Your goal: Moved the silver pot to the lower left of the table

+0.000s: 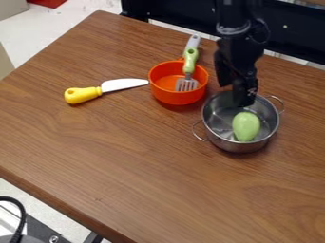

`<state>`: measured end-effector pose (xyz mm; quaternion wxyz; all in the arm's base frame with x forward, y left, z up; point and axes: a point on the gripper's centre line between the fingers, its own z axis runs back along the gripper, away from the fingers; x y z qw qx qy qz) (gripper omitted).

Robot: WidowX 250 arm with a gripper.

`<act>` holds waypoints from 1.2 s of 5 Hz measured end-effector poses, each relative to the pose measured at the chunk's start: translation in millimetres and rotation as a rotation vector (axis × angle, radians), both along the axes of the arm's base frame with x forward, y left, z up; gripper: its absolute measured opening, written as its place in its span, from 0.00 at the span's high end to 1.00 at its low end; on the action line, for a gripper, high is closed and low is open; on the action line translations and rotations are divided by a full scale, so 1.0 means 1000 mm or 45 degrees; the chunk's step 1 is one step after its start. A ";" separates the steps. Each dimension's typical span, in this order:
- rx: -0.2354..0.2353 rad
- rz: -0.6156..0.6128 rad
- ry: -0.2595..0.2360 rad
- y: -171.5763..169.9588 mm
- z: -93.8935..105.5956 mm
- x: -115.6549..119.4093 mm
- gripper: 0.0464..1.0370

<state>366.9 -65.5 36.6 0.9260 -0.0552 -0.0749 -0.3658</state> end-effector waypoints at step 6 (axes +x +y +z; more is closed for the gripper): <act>-0.019 0.044 0.096 -0.009 -0.007 -0.003 0.99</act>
